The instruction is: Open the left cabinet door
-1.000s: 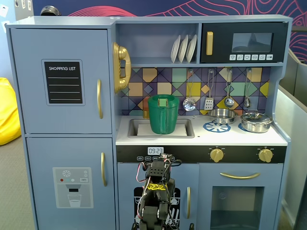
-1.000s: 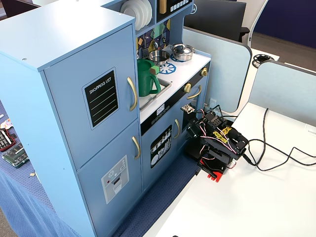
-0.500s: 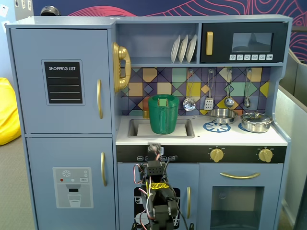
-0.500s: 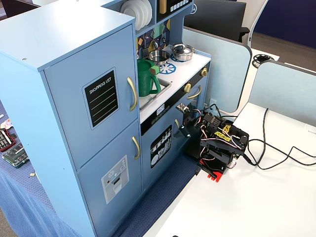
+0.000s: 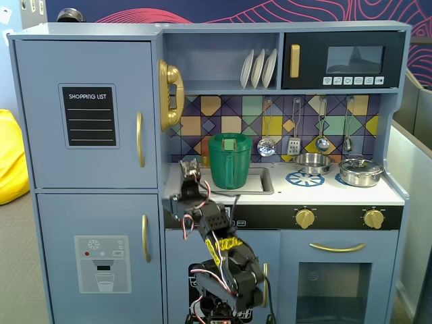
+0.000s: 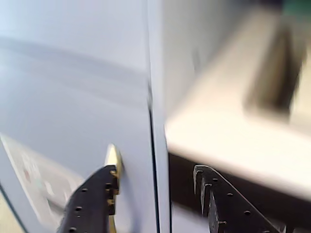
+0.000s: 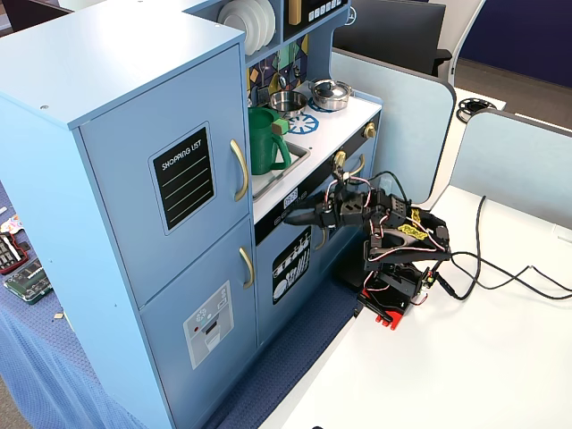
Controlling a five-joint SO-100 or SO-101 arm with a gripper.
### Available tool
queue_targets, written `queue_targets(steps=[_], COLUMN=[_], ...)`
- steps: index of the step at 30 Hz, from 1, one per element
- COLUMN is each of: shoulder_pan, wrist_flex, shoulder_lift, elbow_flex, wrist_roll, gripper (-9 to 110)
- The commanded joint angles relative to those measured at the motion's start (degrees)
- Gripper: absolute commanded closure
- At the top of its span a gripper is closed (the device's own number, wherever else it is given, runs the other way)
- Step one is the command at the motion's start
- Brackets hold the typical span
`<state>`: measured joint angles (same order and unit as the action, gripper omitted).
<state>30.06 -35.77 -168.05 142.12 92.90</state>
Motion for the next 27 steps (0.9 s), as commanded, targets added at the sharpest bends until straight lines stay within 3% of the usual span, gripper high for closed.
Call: queue_targets(steps=[1, 12, 27], shoulder_pan=[0.88, 4.57, 9.76], wrist_flex=[4.75, 17.49, 23.99], shoulder_lift=[6.68, 20.39, 36.12], elbow_flex=[-11.16, -24.08, -37.62], wrist_roll=[1.76, 5.1, 10.63], gripper=[86, 82, 85])
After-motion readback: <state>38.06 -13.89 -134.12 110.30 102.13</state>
